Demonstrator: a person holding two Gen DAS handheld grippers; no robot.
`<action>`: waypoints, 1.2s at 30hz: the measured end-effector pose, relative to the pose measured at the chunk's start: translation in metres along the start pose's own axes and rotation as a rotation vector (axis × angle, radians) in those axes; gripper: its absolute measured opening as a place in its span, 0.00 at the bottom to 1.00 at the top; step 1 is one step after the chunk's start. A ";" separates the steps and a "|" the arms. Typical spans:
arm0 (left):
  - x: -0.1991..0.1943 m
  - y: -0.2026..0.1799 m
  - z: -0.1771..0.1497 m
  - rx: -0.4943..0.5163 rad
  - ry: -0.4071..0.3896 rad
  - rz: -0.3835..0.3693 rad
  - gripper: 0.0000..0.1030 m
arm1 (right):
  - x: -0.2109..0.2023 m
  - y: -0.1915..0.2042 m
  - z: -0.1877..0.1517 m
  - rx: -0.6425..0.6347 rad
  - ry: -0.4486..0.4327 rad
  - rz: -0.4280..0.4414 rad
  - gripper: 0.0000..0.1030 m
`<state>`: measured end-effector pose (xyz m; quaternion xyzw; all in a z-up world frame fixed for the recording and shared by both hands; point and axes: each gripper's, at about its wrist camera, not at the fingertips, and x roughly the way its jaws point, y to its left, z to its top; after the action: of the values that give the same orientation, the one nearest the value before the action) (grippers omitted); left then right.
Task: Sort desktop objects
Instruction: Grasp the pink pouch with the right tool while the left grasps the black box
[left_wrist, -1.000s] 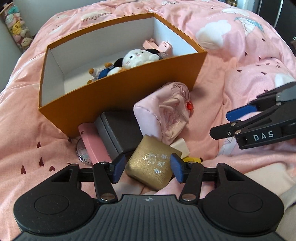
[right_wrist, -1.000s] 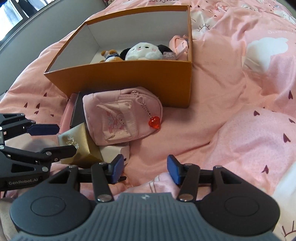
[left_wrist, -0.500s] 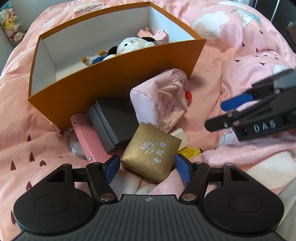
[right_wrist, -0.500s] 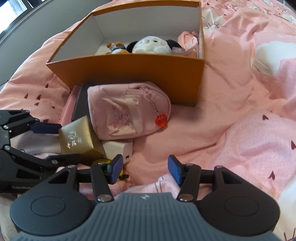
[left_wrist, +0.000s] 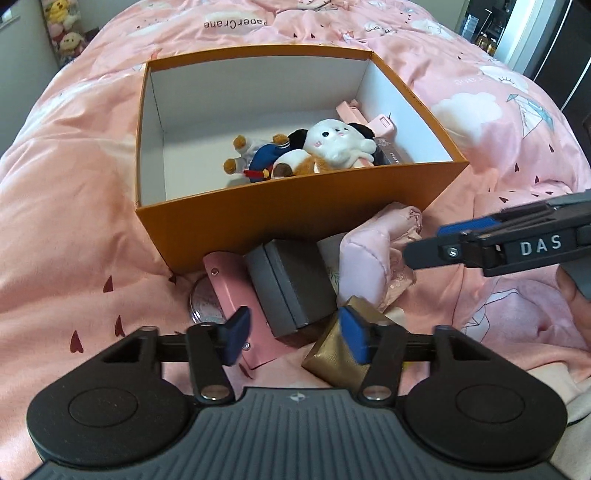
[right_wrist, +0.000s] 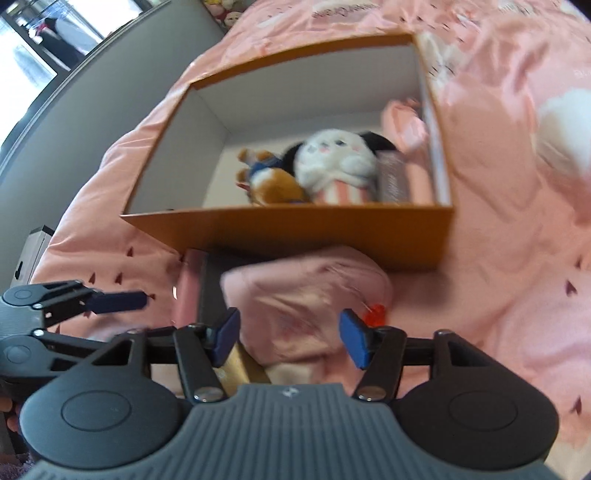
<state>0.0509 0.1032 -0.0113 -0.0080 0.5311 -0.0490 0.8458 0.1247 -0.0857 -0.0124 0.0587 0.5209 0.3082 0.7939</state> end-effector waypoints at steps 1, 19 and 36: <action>0.000 0.002 0.000 -0.010 -0.003 0.001 0.59 | 0.002 0.005 0.003 -0.005 -0.005 -0.002 0.63; 0.014 -0.001 0.006 -0.030 -0.007 0.032 0.59 | 0.033 0.001 0.009 0.269 -0.053 -0.226 0.70; 0.038 -0.014 0.024 -0.032 0.032 0.054 0.59 | -0.015 -0.083 -0.053 0.630 -0.062 0.102 0.25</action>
<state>0.0876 0.0844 -0.0343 -0.0063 0.5453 -0.0177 0.8380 0.1103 -0.1726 -0.0582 0.3368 0.5627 0.1693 0.7357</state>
